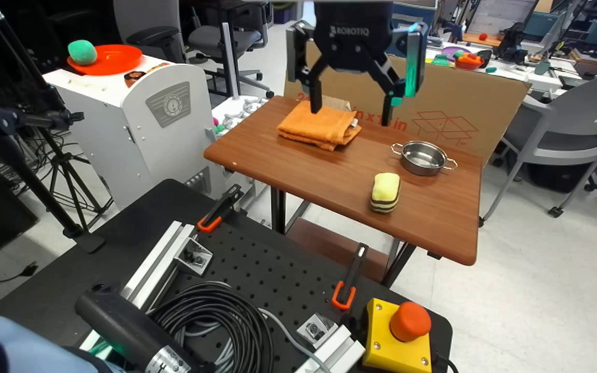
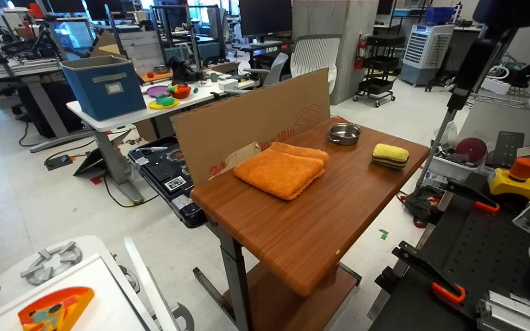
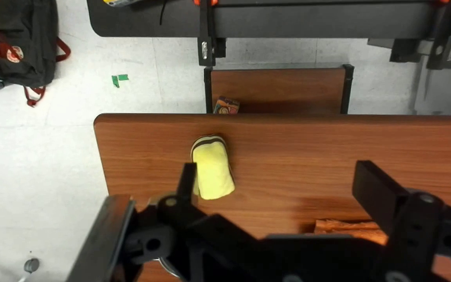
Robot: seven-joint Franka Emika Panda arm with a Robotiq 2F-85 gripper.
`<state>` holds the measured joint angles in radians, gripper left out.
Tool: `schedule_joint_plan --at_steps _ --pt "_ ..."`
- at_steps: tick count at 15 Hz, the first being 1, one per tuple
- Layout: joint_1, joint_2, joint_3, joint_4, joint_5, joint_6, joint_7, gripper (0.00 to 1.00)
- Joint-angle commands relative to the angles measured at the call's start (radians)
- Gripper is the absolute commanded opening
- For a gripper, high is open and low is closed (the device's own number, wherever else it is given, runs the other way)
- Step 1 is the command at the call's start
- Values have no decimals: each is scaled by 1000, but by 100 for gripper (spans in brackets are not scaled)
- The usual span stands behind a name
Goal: Put the brown object in the pot
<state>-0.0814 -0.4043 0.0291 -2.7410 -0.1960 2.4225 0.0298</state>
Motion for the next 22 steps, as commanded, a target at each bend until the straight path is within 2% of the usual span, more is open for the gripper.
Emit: schedule_joint_plan --at_steps 1,4,9,14,20,21,22 --pt "-44 254 -20 110 -58 122 19 100" --pt "-55 413 -39 190 -90 173 42 100" --pt "-36 626 -100 340 -63 177 22 100" --pt "-21 782 -144 463 -60 148 23 100" --pt "0 871 -124 507 -28 134 -6 100" --pt "9 874 -123 506 -29 136 -3 75" --pt "16 877 -124 507 -30 135 -4 72"
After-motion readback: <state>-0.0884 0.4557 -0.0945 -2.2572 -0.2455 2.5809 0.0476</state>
